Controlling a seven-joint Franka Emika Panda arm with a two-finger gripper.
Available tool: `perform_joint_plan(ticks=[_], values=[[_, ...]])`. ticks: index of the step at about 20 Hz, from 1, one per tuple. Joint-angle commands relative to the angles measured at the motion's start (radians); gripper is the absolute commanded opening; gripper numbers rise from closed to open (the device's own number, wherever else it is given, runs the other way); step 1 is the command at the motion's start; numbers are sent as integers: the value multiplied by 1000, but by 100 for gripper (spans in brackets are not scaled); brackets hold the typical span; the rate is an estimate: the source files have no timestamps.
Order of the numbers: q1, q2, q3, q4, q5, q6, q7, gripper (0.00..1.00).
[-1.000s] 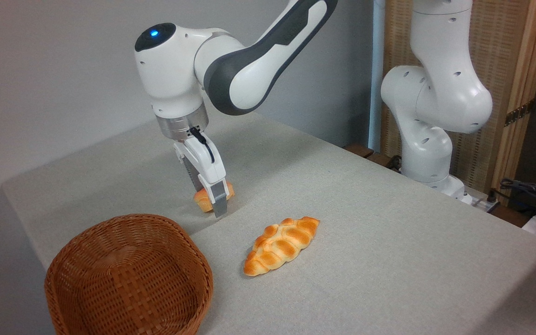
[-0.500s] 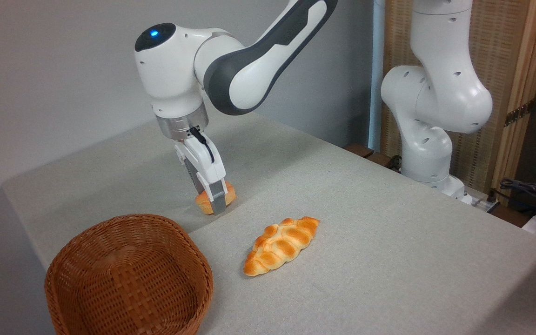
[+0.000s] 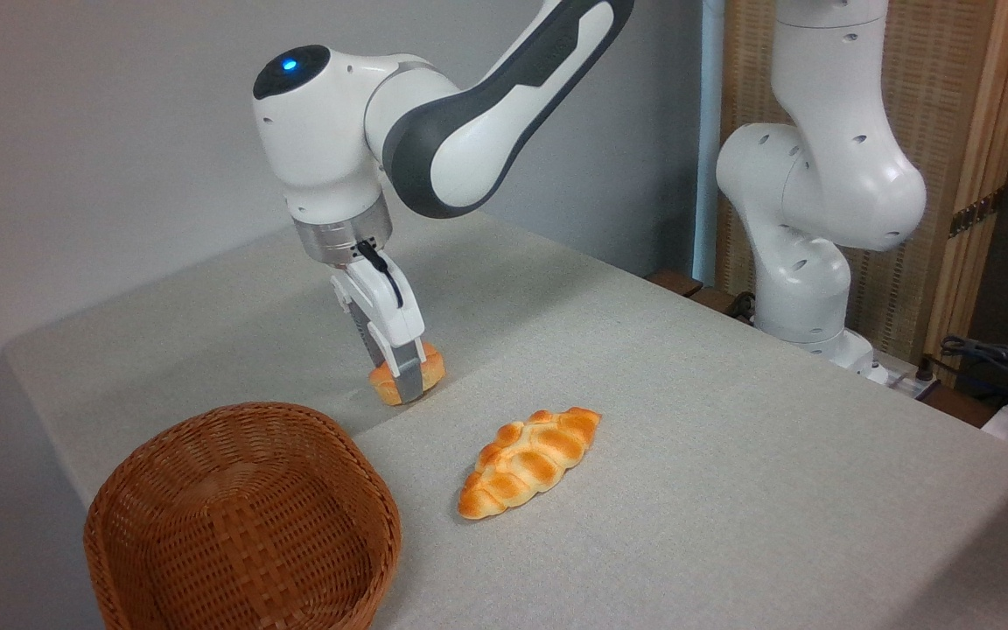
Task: Put bread into the basket
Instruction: 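Lift the bun and carry it over the wicker basket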
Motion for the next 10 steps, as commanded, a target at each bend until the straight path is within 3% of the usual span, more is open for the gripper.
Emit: perform_joint_plan(ticks=[1, 5, 7, 10], values=[[0, 3, 3, -5, 3, 3, 11, 31], [1, 0, 8, 29, 10, -34, 14, 31], [2, -3, 15, 114, 75, -173, 18, 32], [13, 12, 56, 280, 90, -349, 23, 32]])
